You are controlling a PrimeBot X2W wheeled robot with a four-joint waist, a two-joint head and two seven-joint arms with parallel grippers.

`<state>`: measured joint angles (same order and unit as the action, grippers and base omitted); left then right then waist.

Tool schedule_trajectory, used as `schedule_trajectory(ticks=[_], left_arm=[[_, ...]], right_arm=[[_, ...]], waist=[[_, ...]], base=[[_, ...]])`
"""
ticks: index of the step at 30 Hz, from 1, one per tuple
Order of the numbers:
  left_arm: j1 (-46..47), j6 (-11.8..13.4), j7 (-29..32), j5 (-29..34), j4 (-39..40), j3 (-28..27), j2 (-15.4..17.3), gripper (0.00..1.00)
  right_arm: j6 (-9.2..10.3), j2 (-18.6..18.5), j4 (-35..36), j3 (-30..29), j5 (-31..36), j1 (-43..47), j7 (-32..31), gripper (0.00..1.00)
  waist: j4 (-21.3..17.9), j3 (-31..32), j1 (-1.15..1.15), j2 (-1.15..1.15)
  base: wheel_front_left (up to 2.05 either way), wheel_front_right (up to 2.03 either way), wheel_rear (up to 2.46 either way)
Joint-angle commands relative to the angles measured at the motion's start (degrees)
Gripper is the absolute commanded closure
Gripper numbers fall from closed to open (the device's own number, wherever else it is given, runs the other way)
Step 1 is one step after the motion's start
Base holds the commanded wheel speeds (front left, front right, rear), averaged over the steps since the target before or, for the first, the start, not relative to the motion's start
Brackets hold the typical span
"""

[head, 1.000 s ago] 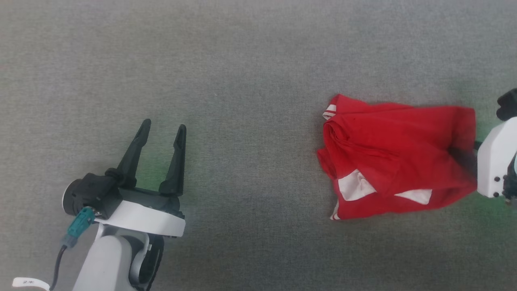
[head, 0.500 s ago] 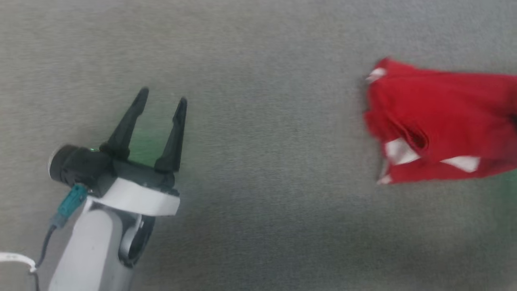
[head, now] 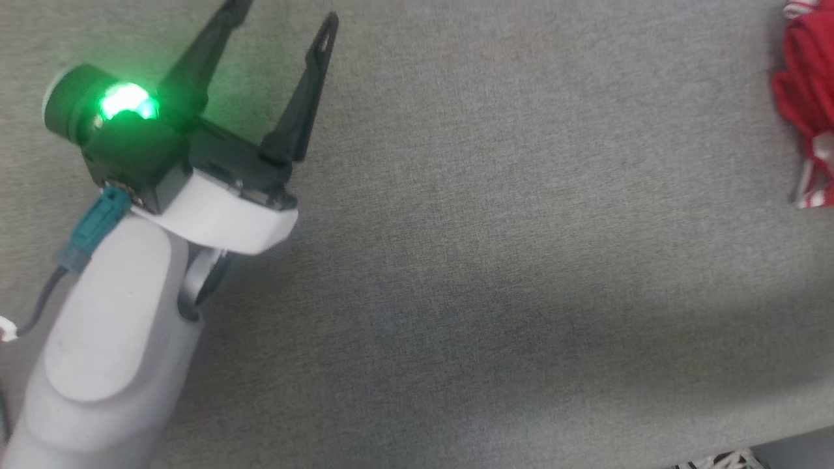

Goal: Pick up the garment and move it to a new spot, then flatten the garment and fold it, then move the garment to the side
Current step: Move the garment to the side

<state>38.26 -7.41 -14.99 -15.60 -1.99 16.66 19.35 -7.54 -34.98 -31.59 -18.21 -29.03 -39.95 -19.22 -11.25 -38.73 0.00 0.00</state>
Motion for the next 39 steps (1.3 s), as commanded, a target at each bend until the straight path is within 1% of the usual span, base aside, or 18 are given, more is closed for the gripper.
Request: schedule_trajectory(ticks=[1, 4, 11, 14, 15, 16, 17, 20, 23, 27, 34, 39], left_arm=[[1.7, -0.1, -0.2, -0.1, -0.2, 0.3, 0.5, 0.00], [3.9, -0.1, -0.2, -0.4, -0.5, 1.3, 1.0, 0.00], [5.6, -0.1, -0.2, -0.3, -0.6, 1.8, 2.8, 0.00], [5.1, -0.1, -0.2, -0.3, -1.3, 1.4, 2.9, 0.00], [4.7, -0.1, -0.2, -0.4, -1.5, 1.3, 2.7, 0.00], [4.2, -0.1, -0.2, -0.5, -1.7, 1.3, 2.5, 0.00], [3.7, -0.1, -0.2, -0.6, -1.9, 1.3, 2.3, 0.00], [2.2, -0.1, -0.2, -0.8, -2.6, 0.6, 1.6, 0.00], [0.0, -0.1, -0.2, -0.8, -3.1, -0.6, 0.4, 0.00], [-3.5, -0.1, -0.2, -1.1, -3.0, -2.6, -1.1, 0.00], [-14.0, -0.1, -0.2, -1.6, -4.3, -7.4, -4.5, 0.00], [-20.1, -0.1, -0.2, -2.1, -4.6, -10.2, -6.6, 0.00]], right_arm=[[0.11, -0.7, -1.8, 0.6, 1.1, -2.1, 1.6, 1.00], [0.11, -1.9, -6.6, 1.5, 2.2, -5.8, 4.8, 1.00], [0.10, -1.5, -16.3, 5.1, 6.3, -12.0, 11.8, 1.00], [0.10, -1.1, -19.3, 7.2, 7.4, -13.3, 14.7, 1.00], [0.10, -1.0, -20.3, 7.9, 7.5, -13.5, 15.5, 0.76], [0.10, -0.9, -21.4, 8.4, 7.6, -13.8, 16.2, 0.30], [0.10, -0.8, -22.2, 8.9, 7.3, -14.0, 16.7, 0.00], [0.10, -1.6, -23.8, 10.6, 7.0, -14.2, 18.6, 0.00], [0.10, -2.5, -23.9, 12.7, 6.2, -13.4, 20.4, 0.00], [0.10, -2.2, -22.7, 16.0, 5.3, -11.9, 22.0, 0.00], [0.10, 1.4, -16.3, 25.4, 2.6, -6.3, 25.8, 0.00], [0.10, 3.3, -11.8, 30.6, 0.9, -1.0, 27.3, 0.00]], waist=[[-1.0, -2.2, 0.00, 0.00], [-0.8, -3.3, 0.00, 0.00], [-0.5, -4.4, 0.00, 0.00], [-0.5, -3.9, 0.00, 0.00], [-0.5, -3.6, 0.00, 0.00], [-0.5, -3.1, 0.00, 0.00], [-0.5, -2.5, 0.00, 0.00], [-0.3, -0.1, 0.00, 0.00], [0.3, 3.0, 0.00, 0.00], [1.2, 6.6, 0.00, 0.00], [3.7, 15.3, 0.00, 0.00], [6.8, 19.9, 0.00, 0.00]], base=[[0.00, 0.00, 0.00], [0.00, 0.00, 0.00], [0.00, 0.00, 0.00], [0.00, 0.00, 0.00], [0.00, 0.00, 0.00], [0.00, 0.00, 0.00], [0.00, 0.00, 0.00], [0.00, 0.00, 0.00], [0.00, 0.00, 0.00], [0.00, 0.00, 0.00], [0.00, 0.00, 0.00], [0.00, 0.00, 0.00]])
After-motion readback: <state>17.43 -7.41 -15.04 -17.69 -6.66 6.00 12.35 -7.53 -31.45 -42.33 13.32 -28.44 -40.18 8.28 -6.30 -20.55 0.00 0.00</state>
